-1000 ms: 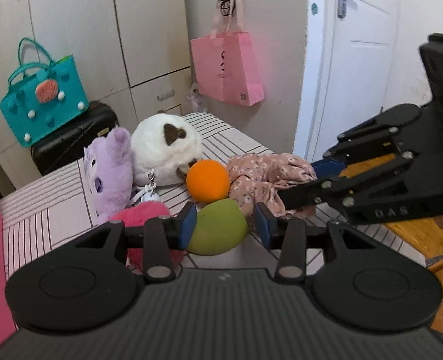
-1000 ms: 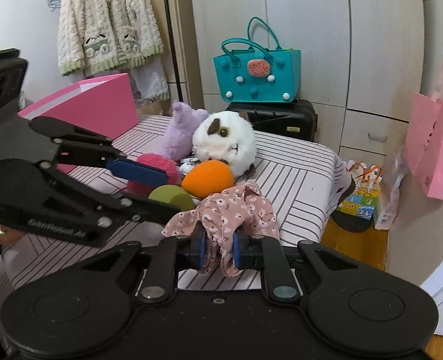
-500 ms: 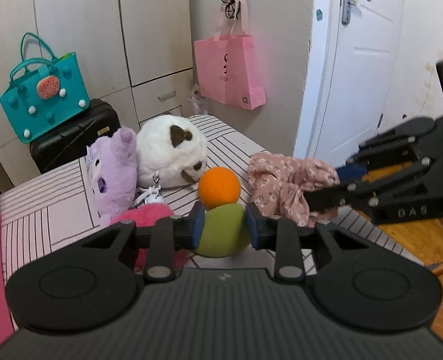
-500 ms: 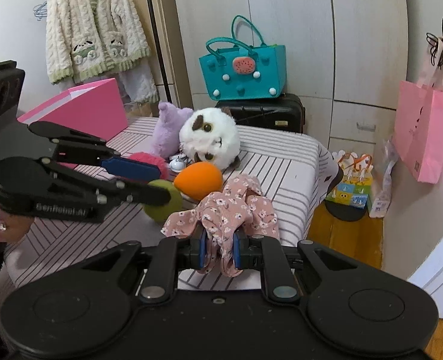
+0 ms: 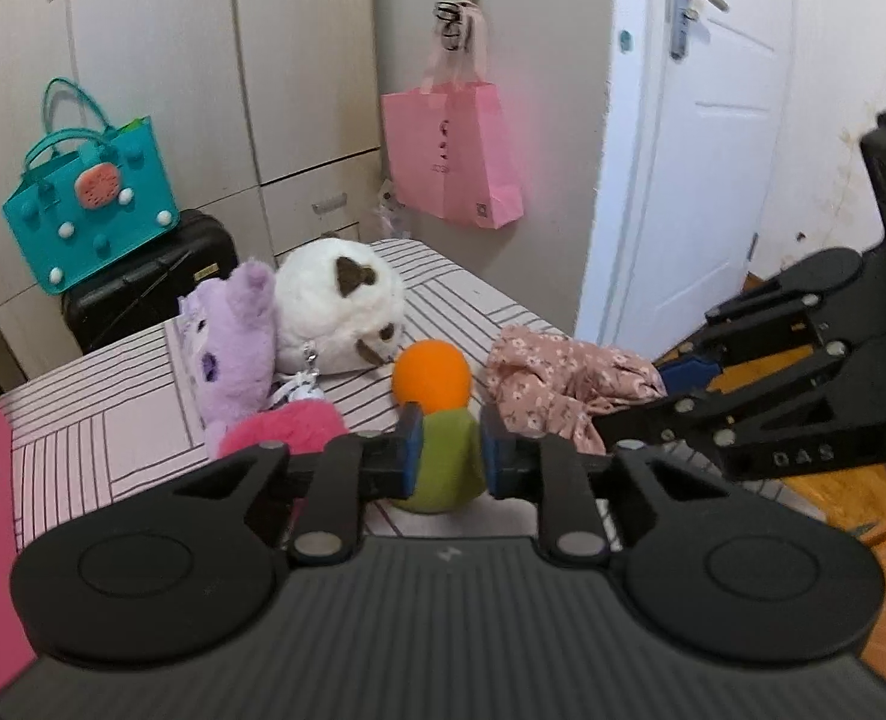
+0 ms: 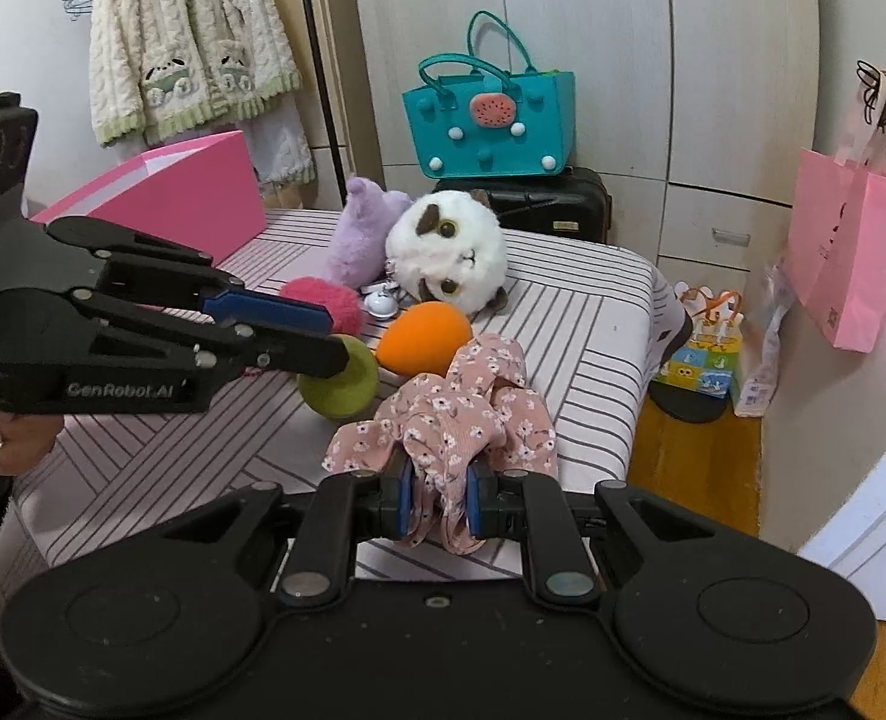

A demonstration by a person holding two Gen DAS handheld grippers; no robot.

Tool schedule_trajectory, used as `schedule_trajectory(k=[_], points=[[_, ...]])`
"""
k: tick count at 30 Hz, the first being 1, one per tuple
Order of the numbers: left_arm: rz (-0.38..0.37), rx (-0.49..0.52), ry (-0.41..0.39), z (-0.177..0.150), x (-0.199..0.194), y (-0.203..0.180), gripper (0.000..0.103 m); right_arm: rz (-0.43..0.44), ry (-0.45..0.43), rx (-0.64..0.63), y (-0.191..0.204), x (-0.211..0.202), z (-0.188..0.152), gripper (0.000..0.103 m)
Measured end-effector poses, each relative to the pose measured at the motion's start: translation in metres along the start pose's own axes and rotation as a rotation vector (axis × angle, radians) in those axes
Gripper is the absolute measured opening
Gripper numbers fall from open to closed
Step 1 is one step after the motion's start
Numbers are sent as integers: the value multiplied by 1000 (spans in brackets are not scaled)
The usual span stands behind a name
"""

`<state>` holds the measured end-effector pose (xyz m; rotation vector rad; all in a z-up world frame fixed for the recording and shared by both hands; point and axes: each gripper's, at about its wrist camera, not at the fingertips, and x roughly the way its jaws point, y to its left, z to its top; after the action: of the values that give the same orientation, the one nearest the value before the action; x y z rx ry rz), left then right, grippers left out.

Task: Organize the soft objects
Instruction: 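Lift the green sponge and floral cloth and carry both over the pink box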

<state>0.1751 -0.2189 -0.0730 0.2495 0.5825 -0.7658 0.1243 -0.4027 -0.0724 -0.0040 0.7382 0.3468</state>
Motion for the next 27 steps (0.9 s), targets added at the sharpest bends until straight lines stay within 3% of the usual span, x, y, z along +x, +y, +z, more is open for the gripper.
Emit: schedule_trajectory(k=[1,3,9,13,17,21,23,24,27], points=[[-3,11,4,1,1,-2,42,-5,1,3,-1,0,-1,20],[-20,32,10,3,0,-5,50,-19,2,5,-4,-1,-1,20],[1,89,48,3,6,-11,52,-45,-3,31,-15,-2,0,20],[-48,40,78,5,10,-4,52,-22,-8,59,-20,0,5,20],[-52,77,94,4,13,-10,54,-5,4,52,-17,7,2,20],[8,132,102,-1,16,-22,53,6,6,46,-12,10,-2,20],[32,138,99,-2,17,-25,46,9,5,48,-11,9,-3,20],[39,130,98,-3,16,-25,38,9,4,51,-11,8,-4,20],[62,117,83,-3,14,-23,34,12,-2,53,-9,4,-4,20]])
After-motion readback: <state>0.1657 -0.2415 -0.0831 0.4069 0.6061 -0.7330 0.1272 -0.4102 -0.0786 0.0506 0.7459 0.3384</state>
